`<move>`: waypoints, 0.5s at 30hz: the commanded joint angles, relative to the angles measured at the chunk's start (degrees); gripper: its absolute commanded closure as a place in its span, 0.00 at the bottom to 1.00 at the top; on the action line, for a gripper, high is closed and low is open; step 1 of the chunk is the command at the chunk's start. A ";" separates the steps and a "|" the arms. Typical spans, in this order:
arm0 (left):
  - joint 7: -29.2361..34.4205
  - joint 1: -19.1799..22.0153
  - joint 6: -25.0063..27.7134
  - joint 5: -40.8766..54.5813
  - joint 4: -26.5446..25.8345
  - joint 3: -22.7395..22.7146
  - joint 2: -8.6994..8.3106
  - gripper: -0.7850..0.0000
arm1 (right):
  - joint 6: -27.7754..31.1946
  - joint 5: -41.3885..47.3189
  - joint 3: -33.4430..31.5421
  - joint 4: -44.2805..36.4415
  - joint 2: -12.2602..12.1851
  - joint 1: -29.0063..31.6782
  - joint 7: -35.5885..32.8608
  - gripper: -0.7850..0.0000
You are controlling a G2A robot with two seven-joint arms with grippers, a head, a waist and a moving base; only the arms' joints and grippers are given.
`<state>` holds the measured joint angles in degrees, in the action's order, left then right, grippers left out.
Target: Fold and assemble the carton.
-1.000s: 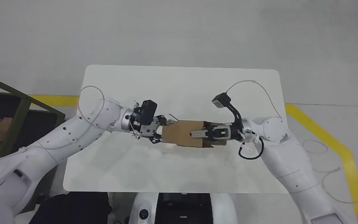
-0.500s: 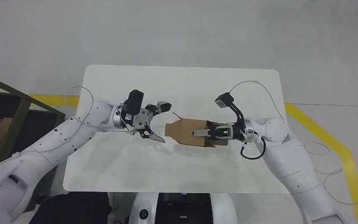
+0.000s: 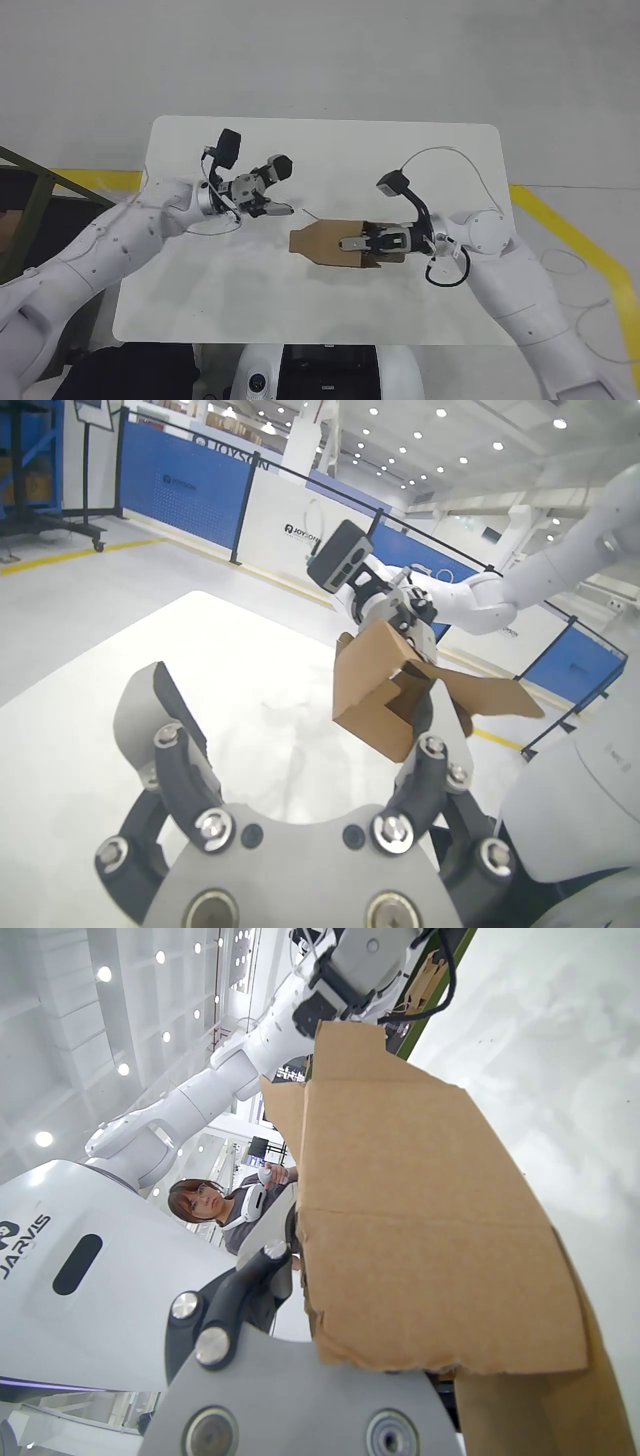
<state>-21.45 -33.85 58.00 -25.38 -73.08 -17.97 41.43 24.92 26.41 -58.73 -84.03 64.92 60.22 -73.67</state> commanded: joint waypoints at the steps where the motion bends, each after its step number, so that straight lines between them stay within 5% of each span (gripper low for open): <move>1: 7.00 1.02 0.00 8.00 0.85 0.47 0.41 0.00 | 0.09 -0.15 0.28 -0.14 0.03 -0.12 -0.14 1.00; 8: 24.26 3.51 -2.38 22.56 2.85 1.42 2.56 0.00 | 0.33 -0.53 1.13 -0.63 0.12 -0.60 -0.24 1.00; 15: 34.38 4.01 -3.17 27.47 4.07 1.14 4.33 0.00 | 0.66 -0.31 1.05 -0.91 0.05 -0.68 0.13 1.00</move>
<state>12.12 -29.81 54.61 1.68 -69.21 -16.69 45.60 25.55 26.09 -57.62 -84.93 64.99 59.51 -73.65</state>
